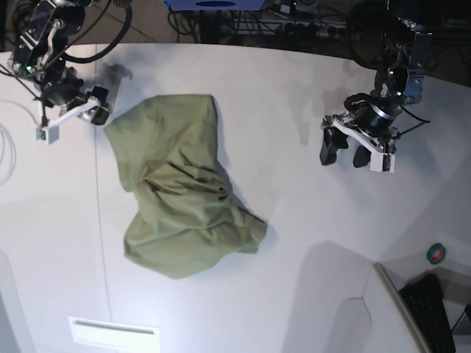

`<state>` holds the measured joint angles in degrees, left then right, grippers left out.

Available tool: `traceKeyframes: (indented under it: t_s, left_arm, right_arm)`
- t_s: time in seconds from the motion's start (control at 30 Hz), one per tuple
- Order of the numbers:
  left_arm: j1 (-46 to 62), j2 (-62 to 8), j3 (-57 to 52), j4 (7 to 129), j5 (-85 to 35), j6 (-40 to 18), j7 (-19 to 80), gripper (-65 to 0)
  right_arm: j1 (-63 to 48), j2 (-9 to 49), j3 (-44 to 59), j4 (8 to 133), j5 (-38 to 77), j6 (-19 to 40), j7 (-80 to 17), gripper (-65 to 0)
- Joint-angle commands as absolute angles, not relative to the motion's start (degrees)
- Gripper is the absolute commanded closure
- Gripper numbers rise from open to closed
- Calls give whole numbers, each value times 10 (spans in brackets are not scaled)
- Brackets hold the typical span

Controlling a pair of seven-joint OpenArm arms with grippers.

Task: Layout the t-shirt on the table in an organized manner, then fold the t-shirt properly
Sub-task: 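Grasp another t-shirt edge with the left gripper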

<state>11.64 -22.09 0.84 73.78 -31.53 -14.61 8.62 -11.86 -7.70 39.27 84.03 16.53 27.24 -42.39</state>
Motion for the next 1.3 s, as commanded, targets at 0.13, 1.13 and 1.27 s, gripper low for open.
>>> traceKeyframes:
  t_s: [0.13,1.13,1.27]
  left_arm:
    - [111,-229,6,747,-320,-148,74,-464]
    - [-66,-183,179,604,-318,-148,63,-474]
    - [-134,-179,219,553,-318,-148,15,-476]
  right_arm:
    - [-109,-75,393,810,173,279,-396,-387]
    - [-102,-73,319,756,204,320,-393,0]
    - [-102,-73,319,756,204,320,-393,0]
